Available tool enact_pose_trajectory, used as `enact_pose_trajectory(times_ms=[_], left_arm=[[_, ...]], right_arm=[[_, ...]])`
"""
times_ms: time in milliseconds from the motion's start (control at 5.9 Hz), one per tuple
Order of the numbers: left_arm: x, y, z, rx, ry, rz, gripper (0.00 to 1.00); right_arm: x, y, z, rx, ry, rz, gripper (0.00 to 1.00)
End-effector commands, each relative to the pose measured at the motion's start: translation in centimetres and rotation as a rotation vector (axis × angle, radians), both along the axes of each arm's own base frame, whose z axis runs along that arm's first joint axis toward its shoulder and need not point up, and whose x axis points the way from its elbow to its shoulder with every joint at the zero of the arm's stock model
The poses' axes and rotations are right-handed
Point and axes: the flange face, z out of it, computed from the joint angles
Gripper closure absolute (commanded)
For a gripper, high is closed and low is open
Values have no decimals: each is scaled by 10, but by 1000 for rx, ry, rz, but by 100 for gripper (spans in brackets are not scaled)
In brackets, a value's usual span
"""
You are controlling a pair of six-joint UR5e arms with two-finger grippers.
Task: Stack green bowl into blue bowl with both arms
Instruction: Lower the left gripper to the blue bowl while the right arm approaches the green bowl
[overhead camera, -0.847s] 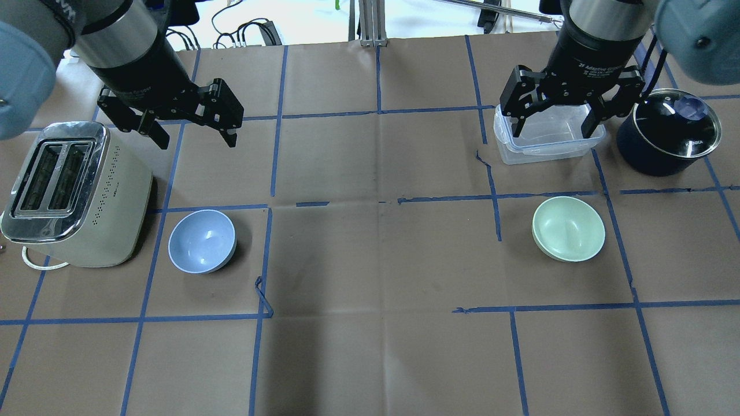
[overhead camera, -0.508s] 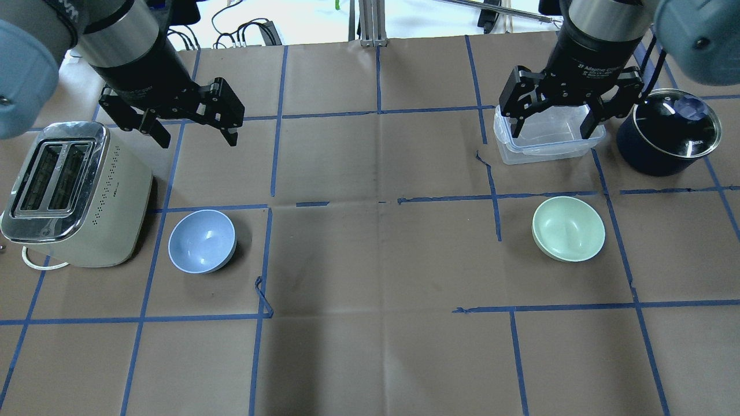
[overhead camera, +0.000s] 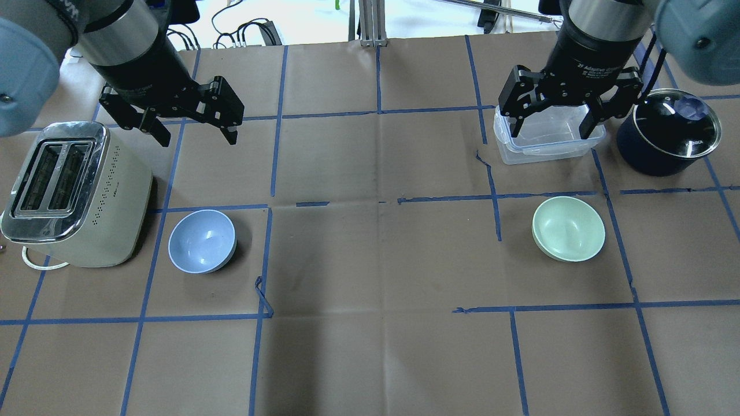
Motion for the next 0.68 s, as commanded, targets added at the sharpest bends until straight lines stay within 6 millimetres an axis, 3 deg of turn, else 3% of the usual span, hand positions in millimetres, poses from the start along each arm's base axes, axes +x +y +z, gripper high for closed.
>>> enact_pose_trajectory(times_ms=[0, 169, 508], left_arm=[[9, -7, -23, 54, 1, 16, 2], [31, -10, -77, 116, 8, 34, 3], [36, 6, -187, 83, 5, 36, 3]], right_arm=[[-9, -3, -4, 12, 14, -5, 0], [-39, -7, -4, 20, 14, -54, 0], [-130, -15, -7, 23, -7, 23, 0]])
